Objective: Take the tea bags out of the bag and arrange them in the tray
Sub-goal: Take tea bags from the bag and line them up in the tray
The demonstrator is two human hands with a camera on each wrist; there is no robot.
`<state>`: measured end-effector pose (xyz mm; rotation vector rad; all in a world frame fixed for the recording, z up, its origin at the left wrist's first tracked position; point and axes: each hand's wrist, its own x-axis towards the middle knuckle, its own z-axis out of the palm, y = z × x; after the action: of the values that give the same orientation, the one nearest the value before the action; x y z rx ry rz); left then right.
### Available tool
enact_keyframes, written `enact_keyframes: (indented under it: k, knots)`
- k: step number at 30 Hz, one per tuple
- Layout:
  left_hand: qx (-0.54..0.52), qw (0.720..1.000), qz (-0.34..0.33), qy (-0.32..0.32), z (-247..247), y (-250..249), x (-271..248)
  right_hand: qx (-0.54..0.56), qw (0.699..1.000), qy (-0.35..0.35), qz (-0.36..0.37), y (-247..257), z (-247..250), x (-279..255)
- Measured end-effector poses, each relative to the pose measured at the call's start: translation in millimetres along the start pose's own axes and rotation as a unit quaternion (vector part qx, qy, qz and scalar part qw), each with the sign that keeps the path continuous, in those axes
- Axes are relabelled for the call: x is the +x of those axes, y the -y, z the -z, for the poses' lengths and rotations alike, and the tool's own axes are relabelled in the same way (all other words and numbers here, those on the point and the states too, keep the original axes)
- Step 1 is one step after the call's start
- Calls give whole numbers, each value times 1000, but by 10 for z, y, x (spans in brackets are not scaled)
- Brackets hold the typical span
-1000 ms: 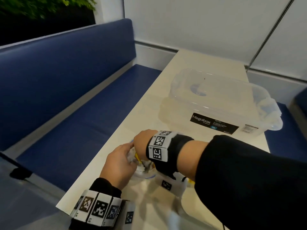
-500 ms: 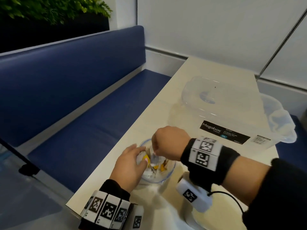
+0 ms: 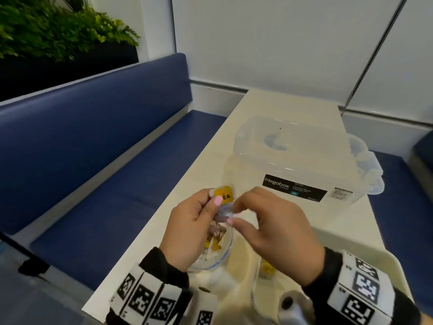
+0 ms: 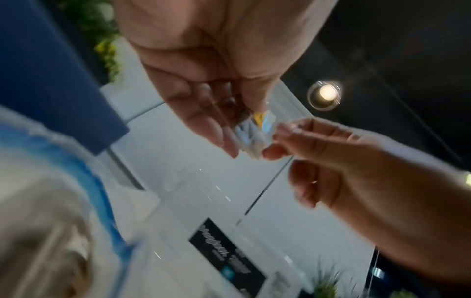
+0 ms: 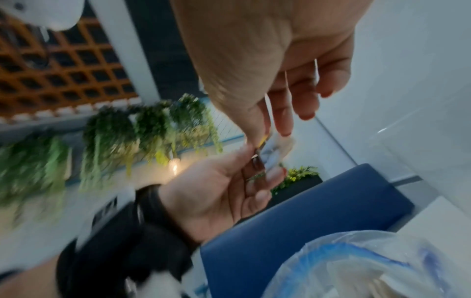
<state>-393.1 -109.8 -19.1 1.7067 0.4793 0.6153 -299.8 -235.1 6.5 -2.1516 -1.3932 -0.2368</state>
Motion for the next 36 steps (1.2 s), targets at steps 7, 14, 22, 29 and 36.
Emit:
enact_keyframes:
  k: [7, 14, 22, 29, 36]
  knots:
    - [92, 989, -103, 45, -133, -136, -10, 100, 993, -26, -54, -166, 158, 80]
    - [82, 989, -121, -6, -259, -176, 14, 197, 972, -35, -122, -252, 192, 54]
    - [95, 987, -126, 10, -357, -143, 79, 154, 980, -13, -124, -384, 305, 34]
    - [73, 991, -85, 74, -533, -97, 97, 110, 987, 31, -116, -519, 463, -2]
    - [106, 982, -94, 122, -709, -33, 104, 45, 982, 134, -124, -692, 677, -77]
